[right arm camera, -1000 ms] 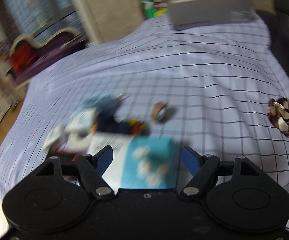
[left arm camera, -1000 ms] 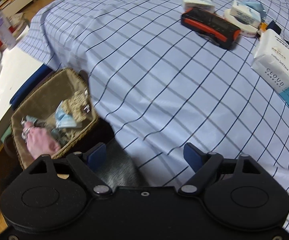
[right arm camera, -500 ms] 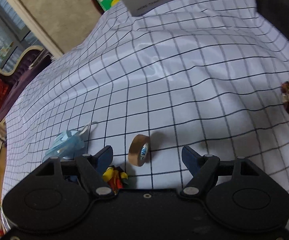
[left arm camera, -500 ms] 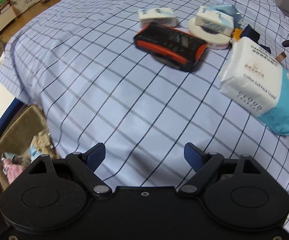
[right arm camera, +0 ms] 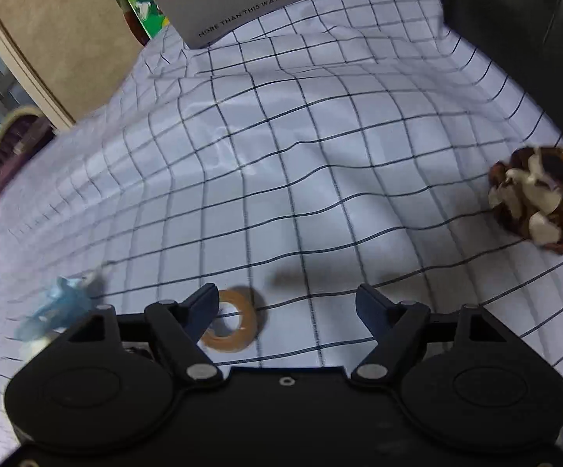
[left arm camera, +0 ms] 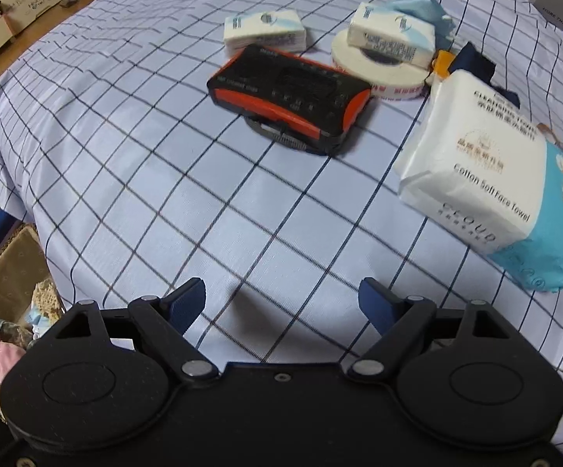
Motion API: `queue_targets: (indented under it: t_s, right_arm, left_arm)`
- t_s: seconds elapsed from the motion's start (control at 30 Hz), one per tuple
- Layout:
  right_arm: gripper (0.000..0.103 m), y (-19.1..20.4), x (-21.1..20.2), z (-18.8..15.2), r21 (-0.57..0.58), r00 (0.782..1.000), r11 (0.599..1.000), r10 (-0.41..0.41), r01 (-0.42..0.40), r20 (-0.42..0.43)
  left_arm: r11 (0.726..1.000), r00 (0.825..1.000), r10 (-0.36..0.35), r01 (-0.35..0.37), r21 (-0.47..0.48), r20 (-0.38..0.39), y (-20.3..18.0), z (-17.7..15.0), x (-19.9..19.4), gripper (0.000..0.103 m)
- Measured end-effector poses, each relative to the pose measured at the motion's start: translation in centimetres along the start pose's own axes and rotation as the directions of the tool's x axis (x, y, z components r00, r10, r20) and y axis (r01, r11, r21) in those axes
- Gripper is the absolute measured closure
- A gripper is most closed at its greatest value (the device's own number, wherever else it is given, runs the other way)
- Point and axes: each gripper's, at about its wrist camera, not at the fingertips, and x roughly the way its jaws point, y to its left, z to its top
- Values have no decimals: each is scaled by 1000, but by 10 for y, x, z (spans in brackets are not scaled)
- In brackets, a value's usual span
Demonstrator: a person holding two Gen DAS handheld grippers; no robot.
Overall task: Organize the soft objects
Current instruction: 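Grasp the brown tape roll with the right tool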
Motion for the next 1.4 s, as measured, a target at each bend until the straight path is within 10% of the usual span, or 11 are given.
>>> queue_targets:
  t_s: [0.4, 0.67, 0.9, 0.97, 1.4]
  right_arm:
    - [29, 27, 26, -9, -66, 995, 997, 29, -35, -91]
    - [64, 40, 26, -18, -163, 998, 986, 15, -25, -61]
    - [71, 31, 24, -14, -116, 997, 992, 50, -58, -66]
    - [89, 27, 25, -13, -104, 998, 994, 27, -33, -61]
    - [66, 11, 24, -6, -22, 996, 996, 84, -85, -42]
  left_arm:
    - [1000, 997, 2, -2, 9, 80, 0, 33, -21, 20]
    - [998, 996, -43, 40, 45, 72, -15, 58, -22, 17]
    - [993, 994, -46, 35, 109, 100, -37, 90, -24, 15]
    - [990, 993, -51, 36, 135, 110, -46, 98, -25, 14]
    - [985, 987, -45, 19, 171, 151, -64, 157, -1, 7]
